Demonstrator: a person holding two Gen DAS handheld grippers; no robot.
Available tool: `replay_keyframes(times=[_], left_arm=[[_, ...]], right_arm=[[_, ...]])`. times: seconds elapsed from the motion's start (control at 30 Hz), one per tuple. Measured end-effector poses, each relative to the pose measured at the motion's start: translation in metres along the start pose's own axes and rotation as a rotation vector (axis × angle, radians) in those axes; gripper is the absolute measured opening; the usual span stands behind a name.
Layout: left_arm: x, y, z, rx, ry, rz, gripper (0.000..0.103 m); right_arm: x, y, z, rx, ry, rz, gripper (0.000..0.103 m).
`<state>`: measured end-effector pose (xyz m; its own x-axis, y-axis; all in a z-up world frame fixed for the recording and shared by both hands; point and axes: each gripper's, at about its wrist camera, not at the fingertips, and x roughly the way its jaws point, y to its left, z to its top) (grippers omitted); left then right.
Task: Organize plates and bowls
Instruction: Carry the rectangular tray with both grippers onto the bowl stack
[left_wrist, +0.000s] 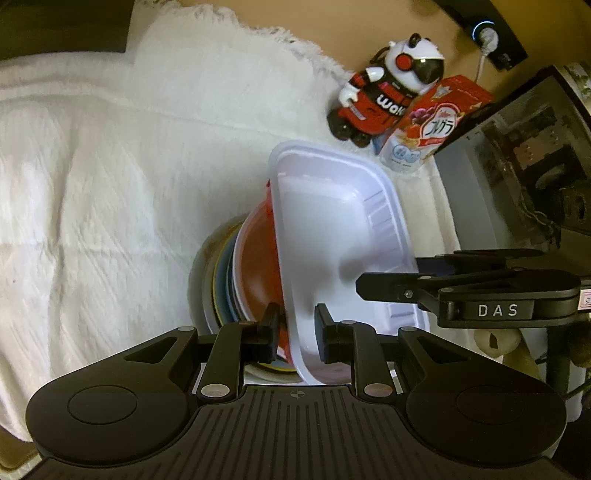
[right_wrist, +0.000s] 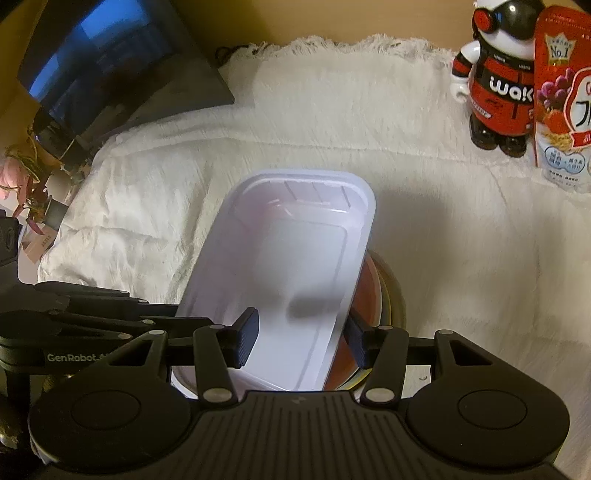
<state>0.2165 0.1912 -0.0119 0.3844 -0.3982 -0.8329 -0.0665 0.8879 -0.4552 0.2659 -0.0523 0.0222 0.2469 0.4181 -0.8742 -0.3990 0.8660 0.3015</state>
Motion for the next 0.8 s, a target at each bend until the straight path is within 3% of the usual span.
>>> replay_keyframes(times=[0.37,0.6,0.8], left_arm=[[-0.013,0.003,0.003,-0.004,-0.057,-0.003,0.022],[-0.017,0.001,0.001,0.08,-0.112,0.049,0.022],[-0.029,0.005,0.0,0.143,-0.148,-0.026,0.022]], right_arm=[[-0.002,-0.001,-0.004,0.011,-0.023,-0.02,0.052],[-0.003,0.001,-0.015,0.048,-0.083,-0.069,0.052],[-0.013,0.012,-0.032,0.092,-0.16,-0.094,0.052]])
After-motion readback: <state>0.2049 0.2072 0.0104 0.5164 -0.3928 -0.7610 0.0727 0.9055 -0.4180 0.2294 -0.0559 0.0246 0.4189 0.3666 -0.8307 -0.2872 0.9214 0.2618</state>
